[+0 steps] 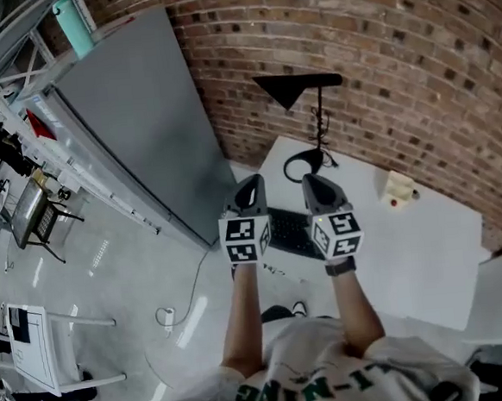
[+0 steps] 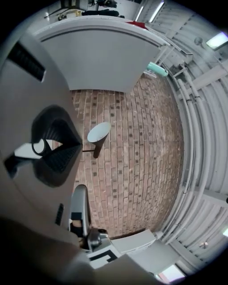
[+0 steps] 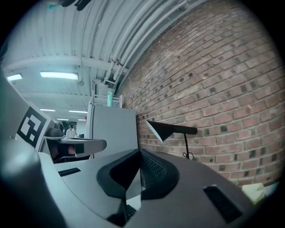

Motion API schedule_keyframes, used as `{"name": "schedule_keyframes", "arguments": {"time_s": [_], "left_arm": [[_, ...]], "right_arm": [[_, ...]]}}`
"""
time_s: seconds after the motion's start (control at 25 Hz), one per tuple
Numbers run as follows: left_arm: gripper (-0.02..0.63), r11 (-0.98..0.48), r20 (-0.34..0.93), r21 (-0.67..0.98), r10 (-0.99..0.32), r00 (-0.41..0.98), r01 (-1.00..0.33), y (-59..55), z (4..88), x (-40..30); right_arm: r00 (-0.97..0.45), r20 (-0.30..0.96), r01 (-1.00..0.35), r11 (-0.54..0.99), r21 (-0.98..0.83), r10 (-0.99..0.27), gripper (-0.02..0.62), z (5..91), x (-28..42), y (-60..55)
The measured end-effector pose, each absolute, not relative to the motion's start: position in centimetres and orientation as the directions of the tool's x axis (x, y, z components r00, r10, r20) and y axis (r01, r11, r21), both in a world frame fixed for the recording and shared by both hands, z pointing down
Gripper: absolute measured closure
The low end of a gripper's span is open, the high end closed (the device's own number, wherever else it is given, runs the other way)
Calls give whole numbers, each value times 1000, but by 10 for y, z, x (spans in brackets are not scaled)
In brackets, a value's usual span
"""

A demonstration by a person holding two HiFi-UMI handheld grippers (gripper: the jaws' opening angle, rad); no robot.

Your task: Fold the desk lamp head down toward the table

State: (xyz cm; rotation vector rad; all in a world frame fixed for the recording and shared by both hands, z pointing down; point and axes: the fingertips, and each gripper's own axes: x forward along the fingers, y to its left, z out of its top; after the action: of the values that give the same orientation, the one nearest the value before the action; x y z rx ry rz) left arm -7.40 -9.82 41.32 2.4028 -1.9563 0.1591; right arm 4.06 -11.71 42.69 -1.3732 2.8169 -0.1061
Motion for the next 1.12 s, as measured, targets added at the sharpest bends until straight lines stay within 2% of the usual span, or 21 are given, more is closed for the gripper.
{"name": "schedule_keyframes", "arguments": {"time_s": [0.28,0.52,0.92,1.12], "left_arm": [[604,-249,106,6,-963,248,-969,-153,417,-60],[604,-310,110,-6,-945,307,-951,-195,412,-58],[604,-406,97,101,-904,416,-908,-262,400,-80],[526,-465,92,125,-874,477,-876,-282,390,-85]], "right_arm": [[-578,86,-816,573,-82,-811,591,446,64,-160],[-555,79,-830,545,-114,-828,592,448,63,-199],[-547,57,-835,541,-101,-835,592,433,38,-254],[-525,63,-850,518,-101,-849,592,433,40,-272]]}}
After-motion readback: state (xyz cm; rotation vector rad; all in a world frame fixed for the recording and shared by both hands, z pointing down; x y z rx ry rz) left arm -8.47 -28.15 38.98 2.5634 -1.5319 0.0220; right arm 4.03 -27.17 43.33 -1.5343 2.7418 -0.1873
